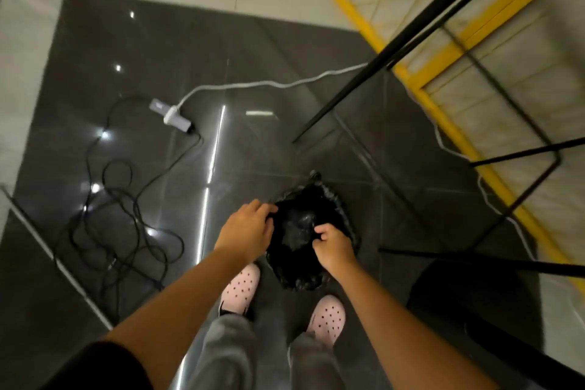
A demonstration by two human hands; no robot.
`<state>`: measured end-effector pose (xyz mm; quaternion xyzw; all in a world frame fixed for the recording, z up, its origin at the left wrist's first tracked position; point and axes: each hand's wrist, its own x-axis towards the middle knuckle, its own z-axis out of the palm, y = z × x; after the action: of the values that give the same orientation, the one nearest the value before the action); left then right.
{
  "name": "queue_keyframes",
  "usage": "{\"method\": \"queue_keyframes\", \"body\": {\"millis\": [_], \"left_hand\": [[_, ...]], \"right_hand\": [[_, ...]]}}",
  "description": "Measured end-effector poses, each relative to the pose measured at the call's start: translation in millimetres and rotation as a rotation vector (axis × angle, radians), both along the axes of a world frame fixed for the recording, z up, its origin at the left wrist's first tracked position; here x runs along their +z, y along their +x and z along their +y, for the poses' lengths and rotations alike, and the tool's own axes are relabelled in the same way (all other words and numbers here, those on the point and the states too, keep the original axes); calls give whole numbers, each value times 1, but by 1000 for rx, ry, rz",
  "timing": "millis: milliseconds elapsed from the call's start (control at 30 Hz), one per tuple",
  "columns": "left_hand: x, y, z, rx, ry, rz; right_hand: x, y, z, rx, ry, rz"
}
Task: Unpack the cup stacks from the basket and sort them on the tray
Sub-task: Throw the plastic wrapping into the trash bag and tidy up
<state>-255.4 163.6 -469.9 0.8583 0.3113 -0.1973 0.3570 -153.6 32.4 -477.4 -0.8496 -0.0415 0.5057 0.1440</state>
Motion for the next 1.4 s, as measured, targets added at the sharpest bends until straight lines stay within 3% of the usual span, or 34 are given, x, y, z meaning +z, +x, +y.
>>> {"method": "queue_keyframes", "body": {"millis": [267,600,767,1033,1200,1400], "left_hand": [[172,7,8,-156,60,-167],[325,38,20,-406,120,-427],[377,64,4,-575,98,-606],[469,121,-89,-797,-117,-916],[500,140,-147,-887,-228,-992],[509,159,-212,-922,-279,-992]], "right_hand": [[170,-1,16,-122,224,-189],[313,2,-16,-208,457,-485],[383,3,-57,-328,552,-632],[479,-17,-151,-560,630,-929],[512,-17,-209,-668,591,-1083],[522,-10,-277,-745,585,-1141]]}}
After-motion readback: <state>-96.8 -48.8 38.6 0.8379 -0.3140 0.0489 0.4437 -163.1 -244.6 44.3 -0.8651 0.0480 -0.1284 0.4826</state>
